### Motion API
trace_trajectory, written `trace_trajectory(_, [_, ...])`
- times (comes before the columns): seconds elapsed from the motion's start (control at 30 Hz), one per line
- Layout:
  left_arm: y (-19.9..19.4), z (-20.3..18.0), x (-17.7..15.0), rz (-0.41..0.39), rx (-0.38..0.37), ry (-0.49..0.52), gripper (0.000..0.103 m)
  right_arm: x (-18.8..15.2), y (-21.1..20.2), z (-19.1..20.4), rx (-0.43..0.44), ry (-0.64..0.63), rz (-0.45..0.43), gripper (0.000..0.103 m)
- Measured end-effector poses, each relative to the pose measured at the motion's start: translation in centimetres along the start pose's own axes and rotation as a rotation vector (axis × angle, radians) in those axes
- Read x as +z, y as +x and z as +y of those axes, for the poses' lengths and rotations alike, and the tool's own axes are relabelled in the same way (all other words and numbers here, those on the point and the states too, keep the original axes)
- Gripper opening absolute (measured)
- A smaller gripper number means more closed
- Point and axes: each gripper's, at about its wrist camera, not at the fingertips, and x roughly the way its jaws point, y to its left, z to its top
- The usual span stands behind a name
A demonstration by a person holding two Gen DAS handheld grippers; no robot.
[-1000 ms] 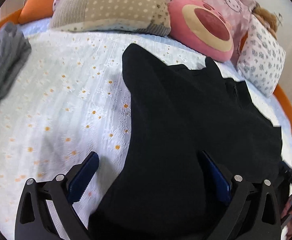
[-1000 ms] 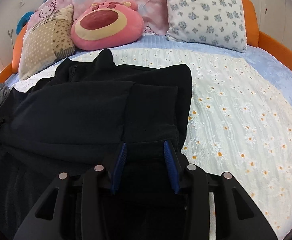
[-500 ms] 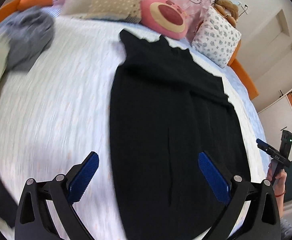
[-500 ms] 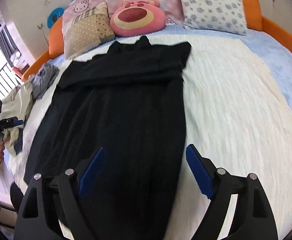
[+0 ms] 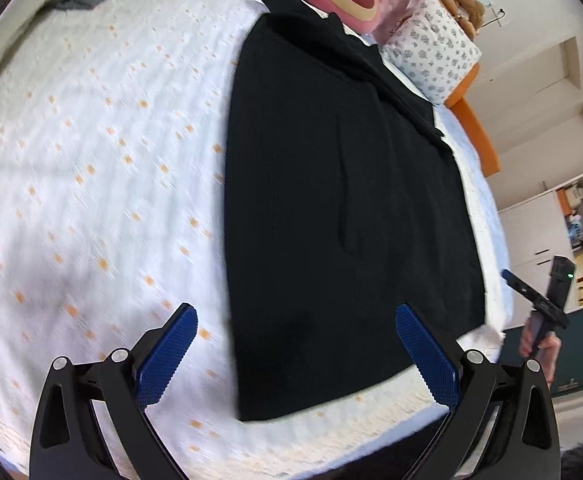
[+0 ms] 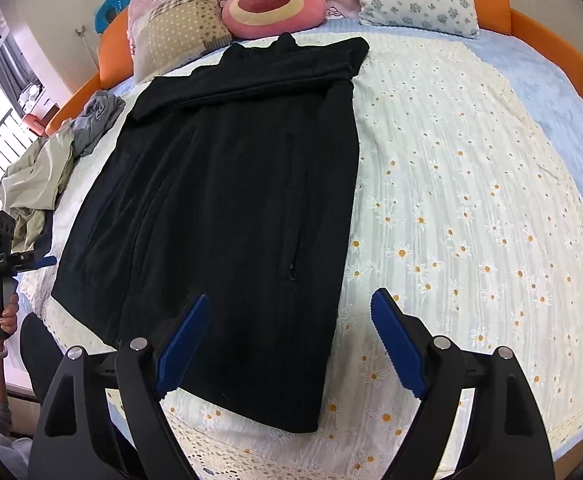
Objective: Fold large clothes
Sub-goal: 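Move both open tools to the jacket hem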
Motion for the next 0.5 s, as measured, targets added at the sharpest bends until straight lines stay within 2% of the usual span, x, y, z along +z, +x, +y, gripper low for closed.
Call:
trace_trajectory(0.1, [1.2, -1.0, -1.4, 0.041, -0.031, -0.032, 0.101, -0.1, 0.1, -0.1, 0.019, -0.006, -0.001, 0.082])
trace_trajectory(0.3, [2.3, -3.0, -2.5, 0.056, 0.111, 0.015, 0.101, -0.6, 0.4, 0.2, 0.063, -0.019, -0.002, 0.082])
trace_trajectory(0.4, [2.4, -3.2, -1.8, 0.051, 0.225, 0.027, 0.101, -1.1, 1.0, 0.4, 0.067, -0.042, 0.02, 0.082])
trace_trajectory(0.5, [3.1, -2.8, -1.6, 0.092, 0.178, -0.008, 0.101, -1.4, 1.5, 0.5, 0.081, -0.047, 0.037, 0.082])
